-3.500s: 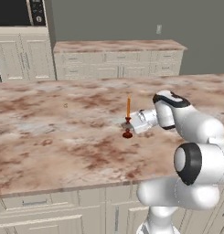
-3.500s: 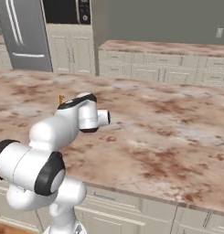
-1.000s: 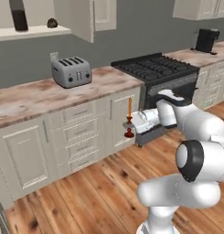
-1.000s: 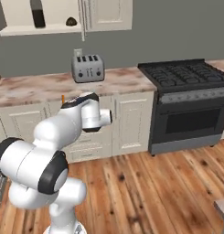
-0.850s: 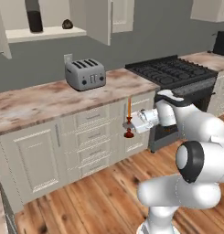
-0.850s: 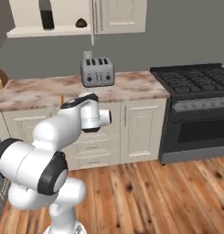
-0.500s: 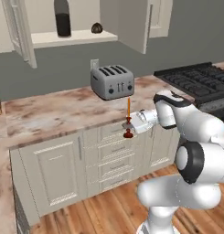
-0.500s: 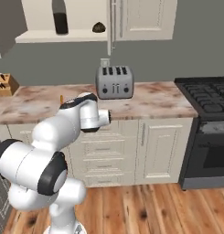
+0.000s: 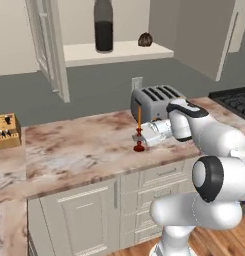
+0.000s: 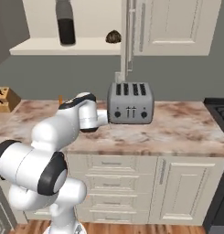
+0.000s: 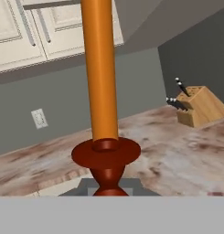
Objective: Pick the candle and jar from the dining table and place them in the open cabinet. Close the cabinet after placing the objects.
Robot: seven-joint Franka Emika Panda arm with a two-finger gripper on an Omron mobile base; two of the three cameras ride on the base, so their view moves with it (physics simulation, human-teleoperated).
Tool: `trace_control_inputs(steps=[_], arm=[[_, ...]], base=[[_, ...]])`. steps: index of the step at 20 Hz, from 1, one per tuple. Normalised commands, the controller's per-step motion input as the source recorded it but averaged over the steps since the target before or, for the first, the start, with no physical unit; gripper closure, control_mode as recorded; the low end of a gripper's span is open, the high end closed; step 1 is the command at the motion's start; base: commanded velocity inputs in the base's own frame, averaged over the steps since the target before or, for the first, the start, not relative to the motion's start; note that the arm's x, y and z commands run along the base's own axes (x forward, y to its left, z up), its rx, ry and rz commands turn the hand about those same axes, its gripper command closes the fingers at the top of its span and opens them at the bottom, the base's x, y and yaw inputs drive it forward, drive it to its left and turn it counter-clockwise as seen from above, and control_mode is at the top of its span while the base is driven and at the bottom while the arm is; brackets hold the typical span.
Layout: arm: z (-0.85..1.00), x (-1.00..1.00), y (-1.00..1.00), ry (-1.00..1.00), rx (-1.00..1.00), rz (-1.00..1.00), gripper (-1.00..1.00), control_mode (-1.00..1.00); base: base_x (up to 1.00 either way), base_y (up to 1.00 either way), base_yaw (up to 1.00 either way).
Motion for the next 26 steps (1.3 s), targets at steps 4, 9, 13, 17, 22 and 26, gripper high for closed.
trace_control_inputs(steps=[4, 9, 13, 17, 22, 26], arm=[[0.0, 0.0, 0.0, 0.0, 0.0, 0.0, 1.0, 1.0], [0.0, 0.0, 0.0, 0.0, 0.0, 0.0, 1.0, 1.0], [0.0, 0.0, 0.0, 0.0, 0.0, 0.0, 1.0, 1.0], [0.0, 0.0, 0.0, 0.0, 0.0, 0.0, 1.0, 1.0], [0.0, 0.0, 0.0, 0.0, 0.0, 0.0, 1.0, 1.0], [0.0, 0.0, 0.0, 0.0, 0.0, 0.0, 1.0, 1.0]], base=[[0.98, 0.04, 0.15], [0.98, 0.0, 0.15], [0.99, 0.0, 0.15], [0.53, 0.02, 0.08], [0.0, 0.0, 0.0], [0.0, 0.0, 0.0]])
